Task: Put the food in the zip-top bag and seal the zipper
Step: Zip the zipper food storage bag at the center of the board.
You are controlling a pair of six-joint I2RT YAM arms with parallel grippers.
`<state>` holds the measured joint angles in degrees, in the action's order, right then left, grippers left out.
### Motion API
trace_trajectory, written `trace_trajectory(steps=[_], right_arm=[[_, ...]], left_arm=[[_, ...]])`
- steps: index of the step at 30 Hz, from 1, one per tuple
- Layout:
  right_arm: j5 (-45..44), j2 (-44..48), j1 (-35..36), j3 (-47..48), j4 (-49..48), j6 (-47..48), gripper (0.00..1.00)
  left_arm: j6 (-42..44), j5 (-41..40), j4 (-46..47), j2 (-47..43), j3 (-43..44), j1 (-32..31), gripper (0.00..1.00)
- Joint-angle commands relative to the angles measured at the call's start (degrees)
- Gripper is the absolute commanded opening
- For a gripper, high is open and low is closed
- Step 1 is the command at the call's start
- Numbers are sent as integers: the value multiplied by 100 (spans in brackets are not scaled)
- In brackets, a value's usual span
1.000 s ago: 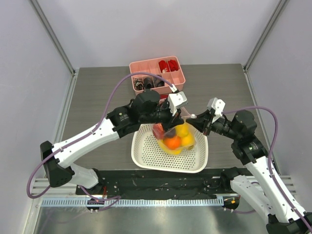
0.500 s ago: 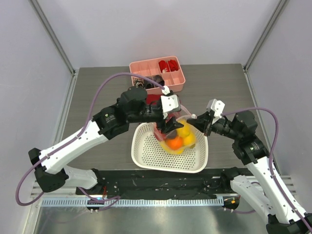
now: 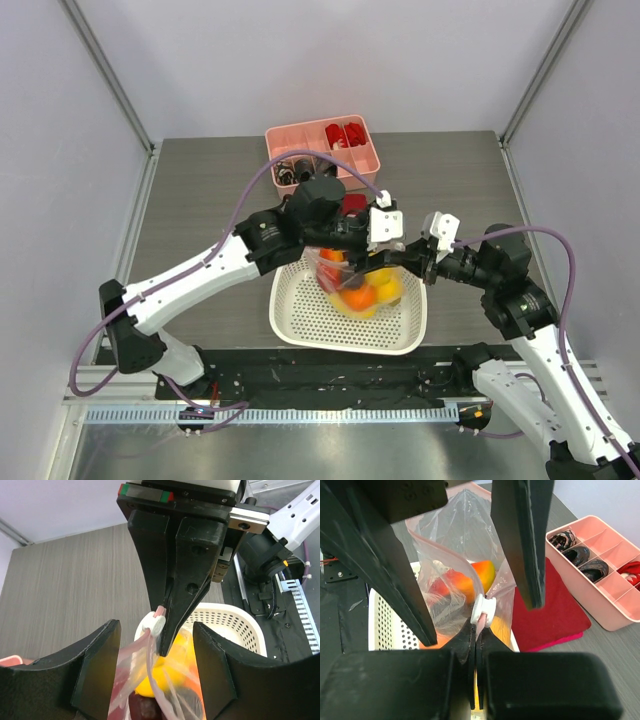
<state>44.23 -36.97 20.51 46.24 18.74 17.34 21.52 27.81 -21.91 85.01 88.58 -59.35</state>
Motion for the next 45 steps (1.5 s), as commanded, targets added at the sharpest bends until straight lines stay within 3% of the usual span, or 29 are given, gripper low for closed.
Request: trace_trajectory(steps=[1, 5, 9, 18, 45], right_arm=[[112, 76, 14, 263, -28, 226, 1], [25, 67, 14, 263, -46, 191, 1], [-46, 85, 14, 237, -81, 120, 1], [-160, 278, 14, 184, -160, 32, 1], [-714, 735, 14, 61, -46, 67, 1]], left_arm=[[283, 154, 126, 42, 362, -76, 58], [274, 233, 126, 24, 327, -94, 45], [283, 286, 117, -81, 196, -103, 27], [546, 5, -279, -248, -164, -33, 7], [986, -636, -1341, -1232, -789, 960, 7]])
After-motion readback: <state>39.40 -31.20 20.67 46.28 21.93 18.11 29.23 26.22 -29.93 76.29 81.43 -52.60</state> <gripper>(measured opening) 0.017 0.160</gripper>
